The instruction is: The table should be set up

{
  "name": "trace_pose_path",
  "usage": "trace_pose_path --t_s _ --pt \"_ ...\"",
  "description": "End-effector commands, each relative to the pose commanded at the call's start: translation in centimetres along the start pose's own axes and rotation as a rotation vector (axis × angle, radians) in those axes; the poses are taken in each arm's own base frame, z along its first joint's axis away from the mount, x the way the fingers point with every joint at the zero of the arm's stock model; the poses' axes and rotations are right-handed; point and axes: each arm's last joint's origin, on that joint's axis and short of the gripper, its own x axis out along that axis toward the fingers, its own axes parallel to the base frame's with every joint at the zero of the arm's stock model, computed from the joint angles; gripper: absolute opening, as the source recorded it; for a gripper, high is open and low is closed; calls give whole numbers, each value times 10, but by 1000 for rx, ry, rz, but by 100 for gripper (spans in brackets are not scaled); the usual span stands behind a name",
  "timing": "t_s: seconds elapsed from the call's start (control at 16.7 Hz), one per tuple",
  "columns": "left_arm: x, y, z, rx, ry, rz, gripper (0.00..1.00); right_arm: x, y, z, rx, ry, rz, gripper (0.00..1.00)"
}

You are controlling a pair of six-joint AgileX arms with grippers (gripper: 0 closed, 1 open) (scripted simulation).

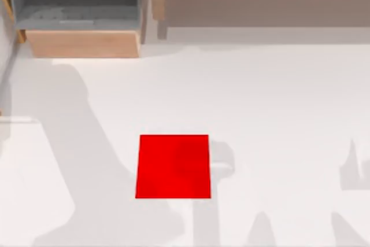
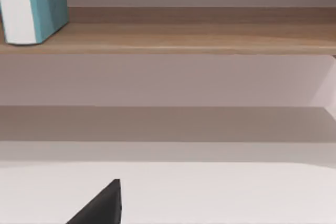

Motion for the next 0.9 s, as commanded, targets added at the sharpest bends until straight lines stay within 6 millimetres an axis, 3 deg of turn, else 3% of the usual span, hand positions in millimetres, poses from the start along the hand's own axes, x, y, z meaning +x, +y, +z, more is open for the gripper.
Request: trace_pose_path --t_s 0.24,0.54,0.72,0.9 --pt "-15 3 -1 -14 -20 7 0 0 0 0 0 0 0 100" --pt "-87 -8 -13 -57 -126 38 0 0 0 0 0 0 0 100" --pt "-125 -44 -23 -46 -194 41 0 0 0 0 0 0 0 100" --pt "-136 -102 -38 -2 -204 15 0 0 0 0 0 0 0 100"
